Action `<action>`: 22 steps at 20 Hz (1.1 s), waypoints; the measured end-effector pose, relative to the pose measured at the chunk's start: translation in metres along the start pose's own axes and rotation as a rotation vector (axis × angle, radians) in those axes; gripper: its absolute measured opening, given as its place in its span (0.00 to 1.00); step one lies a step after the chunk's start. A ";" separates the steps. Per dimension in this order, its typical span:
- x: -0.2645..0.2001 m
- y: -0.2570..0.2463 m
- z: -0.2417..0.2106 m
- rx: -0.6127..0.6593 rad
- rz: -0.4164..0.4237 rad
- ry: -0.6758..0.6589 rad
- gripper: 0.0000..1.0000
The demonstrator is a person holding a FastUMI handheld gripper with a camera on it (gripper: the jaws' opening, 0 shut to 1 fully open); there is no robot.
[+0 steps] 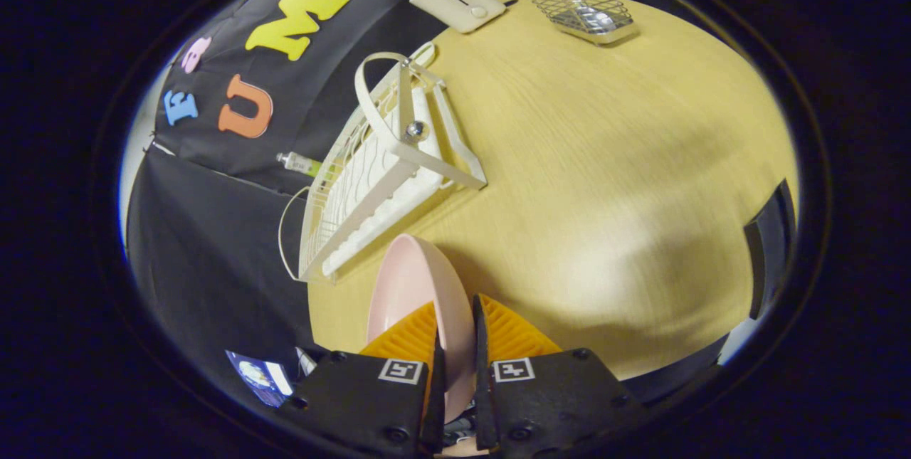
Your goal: Take the plate from the dish rack, then take the spoon from the basket and place it into the plate.
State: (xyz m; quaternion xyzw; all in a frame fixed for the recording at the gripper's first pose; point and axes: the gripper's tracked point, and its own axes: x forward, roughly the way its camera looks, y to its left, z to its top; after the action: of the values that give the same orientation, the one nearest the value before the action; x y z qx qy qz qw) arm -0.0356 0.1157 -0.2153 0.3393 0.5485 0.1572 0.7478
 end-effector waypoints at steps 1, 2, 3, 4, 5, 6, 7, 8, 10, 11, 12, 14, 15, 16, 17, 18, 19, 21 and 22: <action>0.006 0.000 0.004 0.005 0.020 0.001 0.23; 0.009 0.000 0.006 0.009 0.037 0.005 0.23; 0.011 0.000 0.004 0.010 0.046 0.010 0.25; 0.009 0.002 0.006 0.008 0.062 0.008 0.26; 0.010 0.002 0.008 -0.003 0.066 0.004 0.29; 0.009 0.001 0.010 -0.025 0.055 -0.009 0.32; 0.007 -0.002 0.012 -0.056 0.031 -0.029 0.36; 0.005 -0.005 0.016 -0.090 0.004 -0.052 0.40; -0.002 -0.002 0.024 -0.145 -0.025 -0.088 0.47; -0.005 -0.001 0.026 -0.170 -0.032 -0.102 0.49; -0.007 0.000 0.028 -0.196 -0.041 -0.122 0.51; -0.016 0.000 0.038 -0.266 -0.078 -0.192 0.60; -0.024 -0.001 0.044 -0.300 -0.103 -0.241 0.65; -0.034 -0.003 0.050 -0.332 -0.127 -0.294 0.67; -0.046 -0.004 0.057 -0.361 -0.152 -0.348 0.72; -0.059 -0.005 0.065 -0.389 -0.176 -0.405 0.73; -0.073 -0.006 0.074 -0.417 -0.199 -0.466 0.73; -0.102 -0.013 0.093 -0.487 -0.265 -0.605 0.74; -0.118 -0.017 0.103 -0.521 -0.306 -0.671 0.77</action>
State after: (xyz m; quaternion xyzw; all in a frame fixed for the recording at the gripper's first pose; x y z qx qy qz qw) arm 0.0163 -0.0028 -0.1249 0.0871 0.2617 0.0590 0.9594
